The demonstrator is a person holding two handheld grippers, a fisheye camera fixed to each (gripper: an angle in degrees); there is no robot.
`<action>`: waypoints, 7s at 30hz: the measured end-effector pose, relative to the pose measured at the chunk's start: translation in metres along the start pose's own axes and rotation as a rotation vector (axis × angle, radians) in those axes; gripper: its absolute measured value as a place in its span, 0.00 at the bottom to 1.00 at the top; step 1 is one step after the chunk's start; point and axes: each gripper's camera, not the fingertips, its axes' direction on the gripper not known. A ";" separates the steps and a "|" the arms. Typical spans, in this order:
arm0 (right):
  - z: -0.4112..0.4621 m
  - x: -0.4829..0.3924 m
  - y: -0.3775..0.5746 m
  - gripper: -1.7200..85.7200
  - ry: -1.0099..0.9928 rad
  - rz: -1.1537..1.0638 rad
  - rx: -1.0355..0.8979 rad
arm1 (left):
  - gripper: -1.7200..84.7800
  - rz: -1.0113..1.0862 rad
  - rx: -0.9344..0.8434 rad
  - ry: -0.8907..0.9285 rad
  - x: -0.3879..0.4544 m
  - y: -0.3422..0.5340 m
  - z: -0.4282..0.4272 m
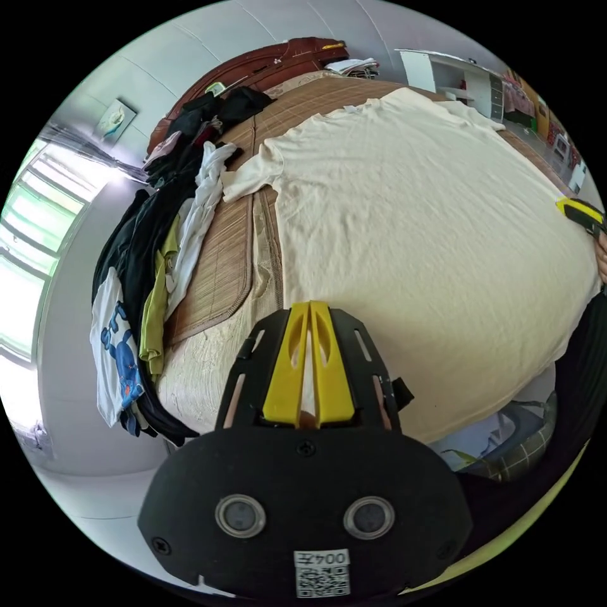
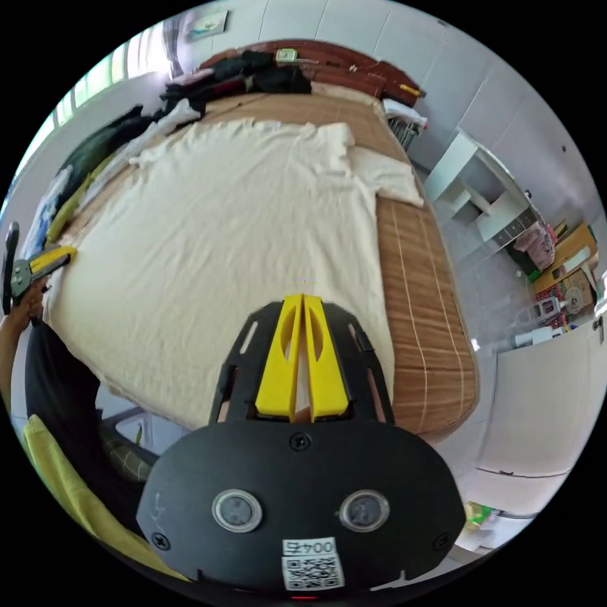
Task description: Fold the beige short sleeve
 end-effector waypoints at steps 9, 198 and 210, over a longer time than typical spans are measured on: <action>0.008 0.012 0.007 0.04 -0.122 0.014 0.080 | 0.03 -0.091 0.167 0.106 -0.006 -0.028 -0.042; 0.043 -0.080 -0.264 0.11 -0.083 -0.152 -0.117 | 0.02 0.243 0.174 0.037 0.070 -0.161 0.053; -0.076 0.116 -0.033 0.09 -0.154 0.224 -0.162 | 0.03 0.222 0.170 0.035 0.030 -0.155 0.039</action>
